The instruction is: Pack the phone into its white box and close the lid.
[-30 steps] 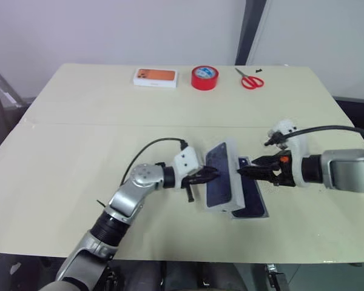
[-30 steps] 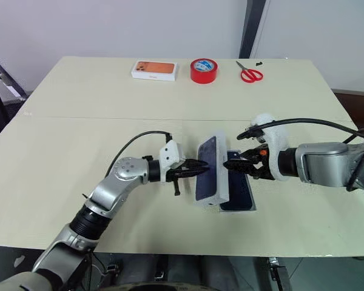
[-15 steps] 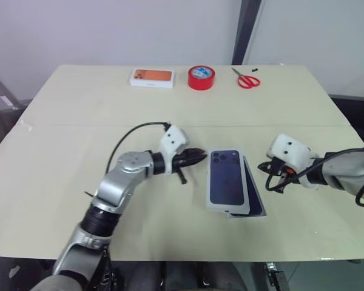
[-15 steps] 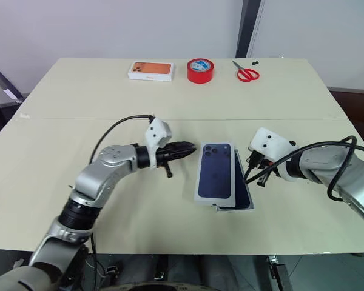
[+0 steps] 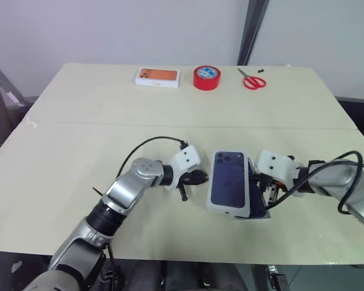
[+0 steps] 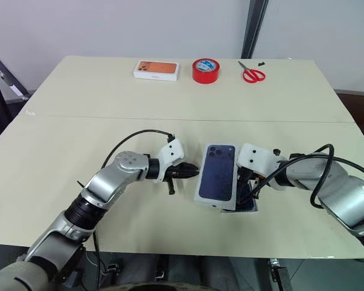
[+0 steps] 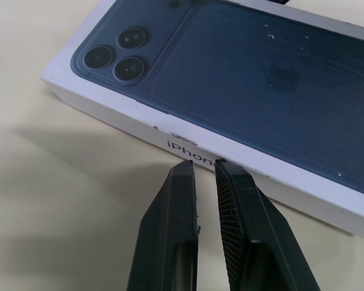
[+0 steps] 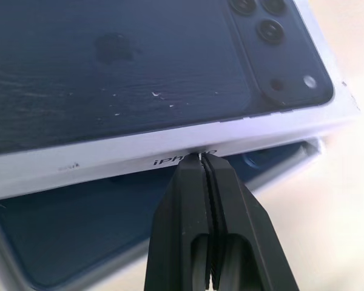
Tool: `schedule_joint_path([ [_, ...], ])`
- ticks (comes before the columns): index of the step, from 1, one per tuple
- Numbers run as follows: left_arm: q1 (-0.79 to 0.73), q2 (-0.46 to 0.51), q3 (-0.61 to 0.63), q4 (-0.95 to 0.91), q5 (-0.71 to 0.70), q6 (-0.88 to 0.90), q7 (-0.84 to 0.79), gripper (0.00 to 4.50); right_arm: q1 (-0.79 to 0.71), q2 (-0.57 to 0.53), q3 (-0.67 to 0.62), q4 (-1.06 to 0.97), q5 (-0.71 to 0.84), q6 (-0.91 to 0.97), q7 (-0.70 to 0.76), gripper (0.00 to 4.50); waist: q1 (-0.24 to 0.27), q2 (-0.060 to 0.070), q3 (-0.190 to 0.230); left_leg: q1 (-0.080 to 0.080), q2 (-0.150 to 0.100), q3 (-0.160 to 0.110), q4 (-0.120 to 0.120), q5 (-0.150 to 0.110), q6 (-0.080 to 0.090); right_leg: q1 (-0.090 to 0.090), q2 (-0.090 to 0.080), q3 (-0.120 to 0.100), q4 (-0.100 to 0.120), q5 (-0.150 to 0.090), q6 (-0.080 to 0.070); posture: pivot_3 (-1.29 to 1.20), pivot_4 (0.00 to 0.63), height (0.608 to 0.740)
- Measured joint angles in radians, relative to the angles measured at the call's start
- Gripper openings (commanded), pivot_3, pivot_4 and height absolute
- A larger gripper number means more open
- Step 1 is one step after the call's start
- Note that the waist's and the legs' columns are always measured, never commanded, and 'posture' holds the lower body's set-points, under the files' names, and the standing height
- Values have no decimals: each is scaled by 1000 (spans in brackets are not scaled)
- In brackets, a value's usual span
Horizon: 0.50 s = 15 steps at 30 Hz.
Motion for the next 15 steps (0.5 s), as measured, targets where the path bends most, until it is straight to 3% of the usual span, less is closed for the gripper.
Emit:
schedule_joint_path([
  [15,-45,-67,-52,4,-2,8,-85,603,109,-6,-111,42,-89,-24,85,48,-1,0,0,0,0,0,0,0,0,0,0,0,1,0,0,0,150,733],
])
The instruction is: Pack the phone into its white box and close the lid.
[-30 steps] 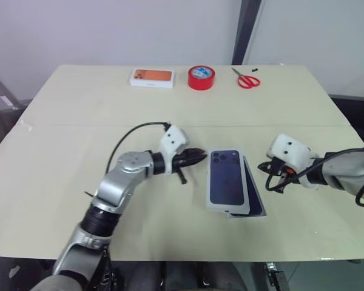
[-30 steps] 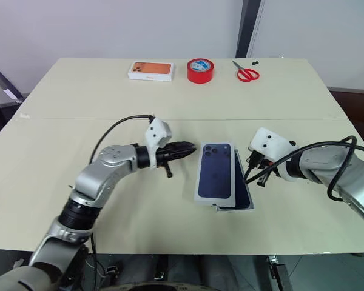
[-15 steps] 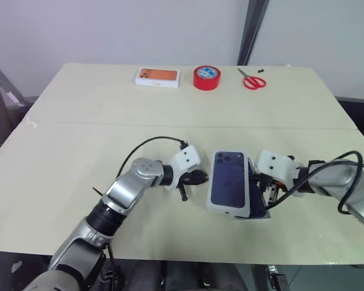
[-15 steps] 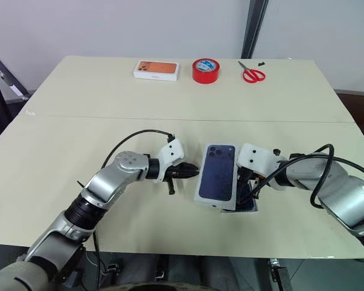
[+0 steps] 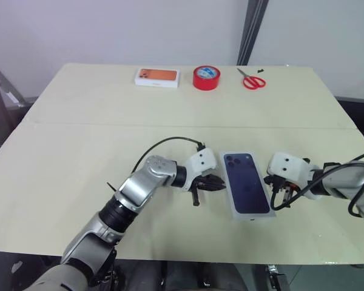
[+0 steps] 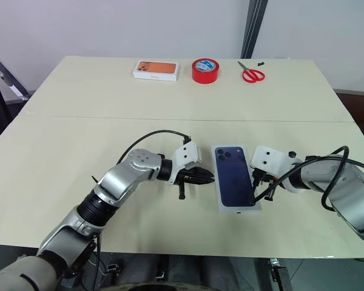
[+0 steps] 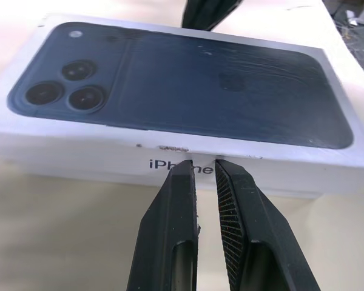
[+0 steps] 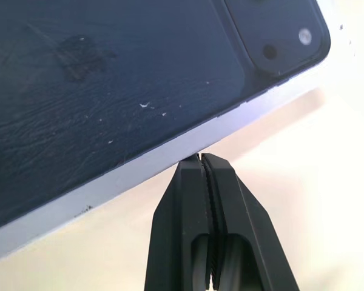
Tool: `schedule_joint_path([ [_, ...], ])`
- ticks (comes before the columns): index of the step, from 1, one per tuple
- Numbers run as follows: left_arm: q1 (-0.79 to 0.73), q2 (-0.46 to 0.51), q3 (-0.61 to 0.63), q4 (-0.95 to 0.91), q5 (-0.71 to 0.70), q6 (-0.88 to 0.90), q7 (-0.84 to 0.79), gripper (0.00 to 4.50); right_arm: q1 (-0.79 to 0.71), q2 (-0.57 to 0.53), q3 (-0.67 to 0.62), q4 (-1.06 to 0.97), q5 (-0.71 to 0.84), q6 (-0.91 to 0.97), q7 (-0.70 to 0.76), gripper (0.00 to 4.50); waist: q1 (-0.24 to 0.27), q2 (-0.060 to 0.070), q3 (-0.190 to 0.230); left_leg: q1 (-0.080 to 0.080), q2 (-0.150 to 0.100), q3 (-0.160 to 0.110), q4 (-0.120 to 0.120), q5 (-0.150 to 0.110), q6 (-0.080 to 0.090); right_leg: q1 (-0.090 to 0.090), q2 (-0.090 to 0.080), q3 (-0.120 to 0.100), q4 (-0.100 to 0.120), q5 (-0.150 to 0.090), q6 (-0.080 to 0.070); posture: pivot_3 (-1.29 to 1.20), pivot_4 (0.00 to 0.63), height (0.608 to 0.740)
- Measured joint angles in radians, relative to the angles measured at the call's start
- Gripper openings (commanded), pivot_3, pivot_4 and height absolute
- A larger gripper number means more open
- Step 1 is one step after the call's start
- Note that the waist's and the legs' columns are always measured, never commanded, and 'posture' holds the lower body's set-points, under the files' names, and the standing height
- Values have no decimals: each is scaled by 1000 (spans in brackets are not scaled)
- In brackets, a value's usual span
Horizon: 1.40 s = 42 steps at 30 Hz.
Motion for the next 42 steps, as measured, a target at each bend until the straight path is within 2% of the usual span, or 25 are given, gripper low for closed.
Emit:
schedule_joint_path([
  [15,-1,1,-1,0,-1,20,-3,603,18,35,-10,34,-55,-26,26,48,1,0,0,0,0,0,0,0,0,0,0,0,0,0,0,0,150,733],
  [21,-11,-8,90,11,-48,25,10,603,55,32,-157,59,-29,-65,93,48,3,0,0,0,0,0,0,0,0,0,0,0,0,0,0,0,150,733],
  [24,-55,-32,145,47,-65,24,40,603,81,35,-251,54,34,-56,152,48,3,0,0,0,0,0,1,0,0,1,0,0,0,0,0,0,150,733],
  [28,-100,-69,146,138,-37,-15,79,603,136,41,-319,-29,138,0,212,48,4,0,0,0,0,0,1,0,0,1,0,0,0,0,1,0,150,733],
  [33,-146,-132,77,303,47,-103,113,603,266,59,-274,-141,156,25,206,48,4,-1,0,0,-1,0,1,0,1,1,0,0,0,0,1,0,150,733],
  [37,-181,-159,51,392,100,-154,115,603,284,54,-227,-164,100,-7,160,48,0,-3,-1,3,-1,0,1,0,1,4,1,0,0,0,1,0,150,733],
  [42,-185,-170,30,428,141,-196,103,603,300,53,-206,-165,68,-32,135,48,2,-9,-4,16,-1,-1,-1,-2,3,18,0,0,-3,-2,2,0,150,733],
])
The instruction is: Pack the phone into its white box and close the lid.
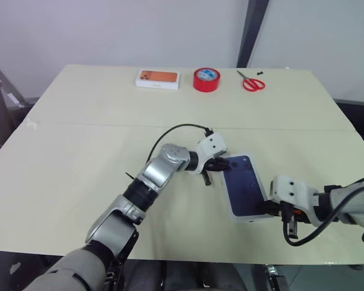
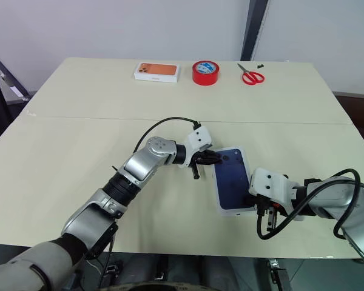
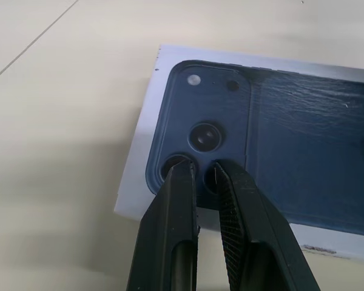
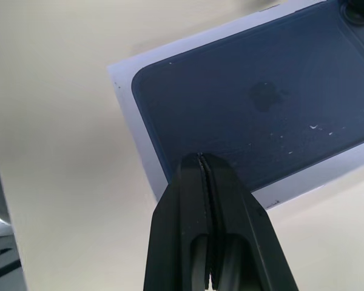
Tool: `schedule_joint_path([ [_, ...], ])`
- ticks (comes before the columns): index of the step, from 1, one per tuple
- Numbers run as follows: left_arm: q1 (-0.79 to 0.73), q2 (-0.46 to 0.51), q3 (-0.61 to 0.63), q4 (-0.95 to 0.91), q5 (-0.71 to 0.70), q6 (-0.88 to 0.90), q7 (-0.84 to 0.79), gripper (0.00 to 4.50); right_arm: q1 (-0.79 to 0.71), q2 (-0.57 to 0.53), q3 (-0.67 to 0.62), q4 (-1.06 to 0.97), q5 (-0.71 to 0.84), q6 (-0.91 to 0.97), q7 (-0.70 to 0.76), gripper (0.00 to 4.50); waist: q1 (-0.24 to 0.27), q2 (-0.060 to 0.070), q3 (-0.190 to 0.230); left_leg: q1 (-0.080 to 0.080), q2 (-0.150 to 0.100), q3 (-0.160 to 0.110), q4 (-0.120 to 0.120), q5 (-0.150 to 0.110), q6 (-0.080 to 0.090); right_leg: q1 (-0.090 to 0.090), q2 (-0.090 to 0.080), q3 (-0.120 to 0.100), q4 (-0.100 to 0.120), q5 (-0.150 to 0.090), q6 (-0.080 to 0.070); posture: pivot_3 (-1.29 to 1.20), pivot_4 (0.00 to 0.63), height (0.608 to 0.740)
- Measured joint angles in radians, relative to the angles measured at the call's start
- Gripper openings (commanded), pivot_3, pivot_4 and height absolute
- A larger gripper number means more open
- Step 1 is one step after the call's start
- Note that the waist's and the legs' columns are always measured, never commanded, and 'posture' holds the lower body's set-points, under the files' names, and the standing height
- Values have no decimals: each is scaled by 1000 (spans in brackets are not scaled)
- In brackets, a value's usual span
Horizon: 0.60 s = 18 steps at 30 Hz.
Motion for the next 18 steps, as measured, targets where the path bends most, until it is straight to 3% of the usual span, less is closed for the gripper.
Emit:
schedule_joint_path([
  [9,19,-18,45,3,-16,3,-14,603,16,7,-39,18,-6,-17,-5,48,1,-3,-2,0,0,0,0,-1,1,2,-2,0,-2,0,0,0,150,733],
  [14,47,54,127,-112,-85,53,-55,603,-53,70,-152,67,82,87,-25,48,-4,0,0,-2,0,0,0,-1,1,-3,-2,1,1,0,1,0,150,733],
  [18,98,156,114,-241,-115,85,-136,603,-157,78,-149,109,78,124,-86,48,-5,2,1,-2,0,0,-1,-1,1,-3,-2,1,1,0,0,0,150,733],
])
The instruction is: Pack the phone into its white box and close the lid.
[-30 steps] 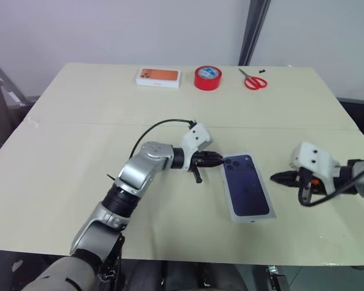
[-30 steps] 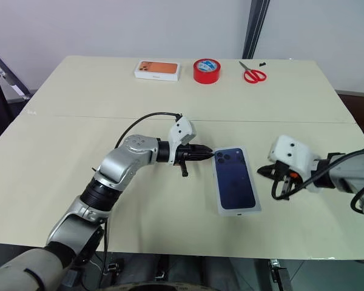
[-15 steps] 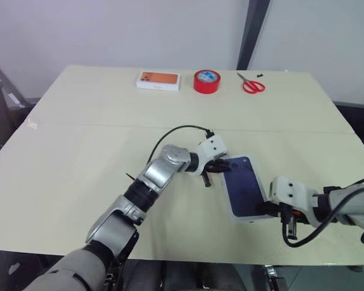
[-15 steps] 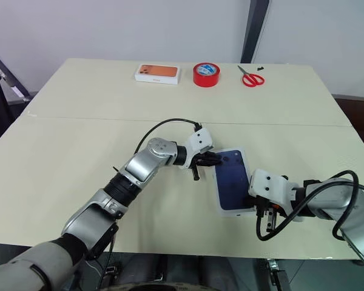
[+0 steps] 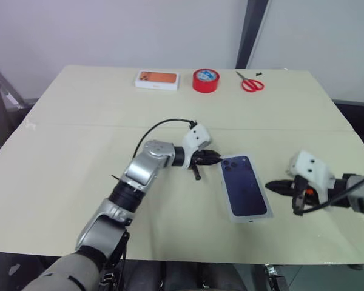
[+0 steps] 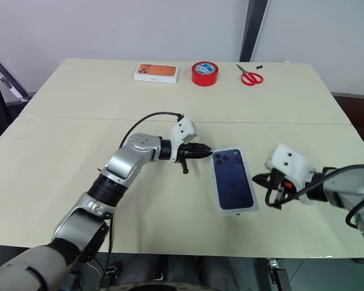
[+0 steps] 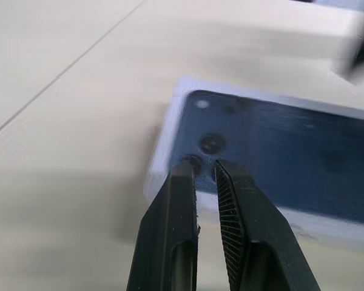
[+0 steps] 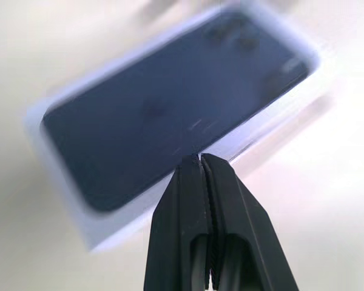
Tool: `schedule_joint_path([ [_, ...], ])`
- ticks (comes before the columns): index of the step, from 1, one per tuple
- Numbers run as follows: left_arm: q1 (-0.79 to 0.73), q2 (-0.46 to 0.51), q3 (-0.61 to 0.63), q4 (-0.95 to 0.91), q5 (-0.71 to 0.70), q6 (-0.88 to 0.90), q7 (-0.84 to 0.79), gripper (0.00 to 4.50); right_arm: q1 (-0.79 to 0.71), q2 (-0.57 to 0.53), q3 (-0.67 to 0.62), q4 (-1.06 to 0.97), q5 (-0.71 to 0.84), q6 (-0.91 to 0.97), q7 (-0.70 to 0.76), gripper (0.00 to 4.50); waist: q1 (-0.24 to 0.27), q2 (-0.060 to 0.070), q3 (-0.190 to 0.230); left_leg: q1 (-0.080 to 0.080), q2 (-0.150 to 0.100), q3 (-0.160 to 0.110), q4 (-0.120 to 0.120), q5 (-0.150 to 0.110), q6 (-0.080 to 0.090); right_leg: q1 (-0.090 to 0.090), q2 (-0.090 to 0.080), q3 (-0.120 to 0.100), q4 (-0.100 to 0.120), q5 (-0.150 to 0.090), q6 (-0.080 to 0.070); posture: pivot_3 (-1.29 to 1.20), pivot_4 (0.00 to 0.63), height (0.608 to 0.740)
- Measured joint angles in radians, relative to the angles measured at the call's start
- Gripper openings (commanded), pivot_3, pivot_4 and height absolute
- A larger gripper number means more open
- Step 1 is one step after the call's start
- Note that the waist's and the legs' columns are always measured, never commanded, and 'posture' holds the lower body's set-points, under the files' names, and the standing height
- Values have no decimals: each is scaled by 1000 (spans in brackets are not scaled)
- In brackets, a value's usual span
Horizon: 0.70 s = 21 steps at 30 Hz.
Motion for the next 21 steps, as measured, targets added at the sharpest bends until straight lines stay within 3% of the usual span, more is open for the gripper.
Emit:
schedule_joint_path([
  [4,42,54,-72,-24,33,0,-34,603,-30,-3,109,77,-87,-8,-56,48,6,1,0,-1,-1,0,0,0,0,-1,-2,0,-1,0,0,0,150,733],
  [10,43,-33,-142,5,70,-6,3,603,-99,22,250,127,-167,-34,-92,48,6,2,0,-14,-2,0,4,1,-1,-14,-2,0,2,0,0,0,150,733],
  [21,51,-66,-121,-8,54,29,22,603,-88,23,220,96,-150,-32,-34,48,5,3,0,-14,-2,0,3,1,-1,-13,-1,0,3,0,0,0,150,733],
])
